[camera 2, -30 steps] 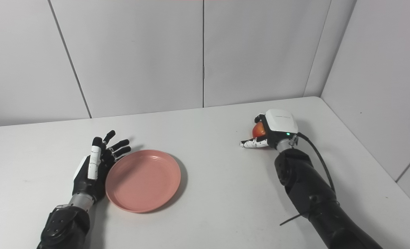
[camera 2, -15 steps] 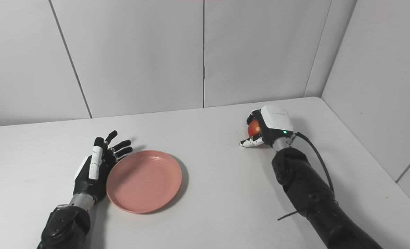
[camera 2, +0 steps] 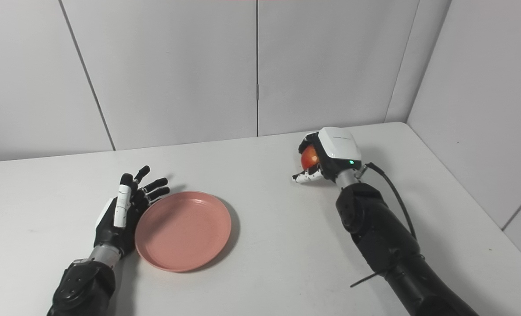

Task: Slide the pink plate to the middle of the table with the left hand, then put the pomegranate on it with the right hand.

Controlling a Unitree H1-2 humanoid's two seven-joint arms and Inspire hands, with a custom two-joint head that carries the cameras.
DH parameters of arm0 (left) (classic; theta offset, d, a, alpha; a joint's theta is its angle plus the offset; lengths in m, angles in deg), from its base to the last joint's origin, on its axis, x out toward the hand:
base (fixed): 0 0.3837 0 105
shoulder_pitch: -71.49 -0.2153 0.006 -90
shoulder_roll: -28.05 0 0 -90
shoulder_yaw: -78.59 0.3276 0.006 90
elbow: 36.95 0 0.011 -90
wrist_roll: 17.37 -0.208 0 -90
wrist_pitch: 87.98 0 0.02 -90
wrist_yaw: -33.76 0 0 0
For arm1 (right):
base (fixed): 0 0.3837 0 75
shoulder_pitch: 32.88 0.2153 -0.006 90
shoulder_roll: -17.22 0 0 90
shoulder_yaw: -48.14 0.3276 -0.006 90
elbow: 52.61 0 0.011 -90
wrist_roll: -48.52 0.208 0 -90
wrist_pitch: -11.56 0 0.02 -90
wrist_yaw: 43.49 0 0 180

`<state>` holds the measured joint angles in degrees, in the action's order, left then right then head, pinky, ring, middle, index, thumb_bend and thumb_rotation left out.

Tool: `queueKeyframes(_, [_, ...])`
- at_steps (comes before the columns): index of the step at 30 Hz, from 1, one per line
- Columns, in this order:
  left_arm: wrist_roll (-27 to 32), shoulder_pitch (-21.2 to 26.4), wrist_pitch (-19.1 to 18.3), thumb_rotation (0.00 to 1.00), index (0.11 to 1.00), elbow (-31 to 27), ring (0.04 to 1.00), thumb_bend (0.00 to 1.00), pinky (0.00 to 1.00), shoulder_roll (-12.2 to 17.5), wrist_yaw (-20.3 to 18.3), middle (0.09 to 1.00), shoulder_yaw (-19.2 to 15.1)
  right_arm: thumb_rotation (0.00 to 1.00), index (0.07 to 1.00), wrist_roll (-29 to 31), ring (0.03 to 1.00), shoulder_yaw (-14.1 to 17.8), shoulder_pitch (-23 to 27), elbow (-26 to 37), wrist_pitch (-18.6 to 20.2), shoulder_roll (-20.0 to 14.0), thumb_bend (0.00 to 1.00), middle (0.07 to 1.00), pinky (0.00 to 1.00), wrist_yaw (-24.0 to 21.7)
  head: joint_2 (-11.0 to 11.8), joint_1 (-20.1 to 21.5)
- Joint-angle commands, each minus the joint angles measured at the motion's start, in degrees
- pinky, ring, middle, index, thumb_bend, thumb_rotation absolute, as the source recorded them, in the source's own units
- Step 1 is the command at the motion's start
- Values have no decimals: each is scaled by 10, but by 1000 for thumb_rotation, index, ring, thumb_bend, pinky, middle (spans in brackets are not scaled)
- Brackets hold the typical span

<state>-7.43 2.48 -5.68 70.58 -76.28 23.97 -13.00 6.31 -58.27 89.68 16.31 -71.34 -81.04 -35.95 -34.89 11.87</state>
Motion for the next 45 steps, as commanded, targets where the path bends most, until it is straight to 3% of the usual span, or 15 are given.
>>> queueKeyframes(1, [6,10,-4,923,937,-7,776,972,763,-5,-1,777,1,4,520,-4,412,4,33,33,-8,0,524,458,330,4,1,-1])
queueKeyframes(10, [3,6,-3,923,936,-11,776,980,760,-10,2,776,1,9,519,-23,358,-12,36,141,-10,33,520,462,271,-29,-1,-7])
queueKeyframes(18, [-1,2,-6,932,931,-16,766,977,740,-15,8,772,2,8,494,-33,377,-16,34,201,-5,58,524,485,317,-73,-6,-27])
queueKeyframes(20, [-3,2,-5,935,931,-15,764,982,734,-16,9,773,2,7,494,-36,382,-18,35,210,-9,63,525,484,337,-77,-7,-33])
queueKeyframes(26, [-3,2,-2,934,923,-14,766,960,734,-19,9,778,5,7,493,-34,333,-23,33,232,-11,85,526,482,249,-92,-8,-46])
queueKeyframes(37, [-3,3,-6,940,934,-18,768,957,741,-20,13,783,7,6,493,-35,315,-45,22,247,-21,121,527,479,228,-101,-13,-61])
queueKeyframes(45, [-9,4,-1,954,937,-12,763,947,730,-22,17,779,12,5,493,-40,354,-72,9,254,-21,130,527,485,259,-129,-12,-63])
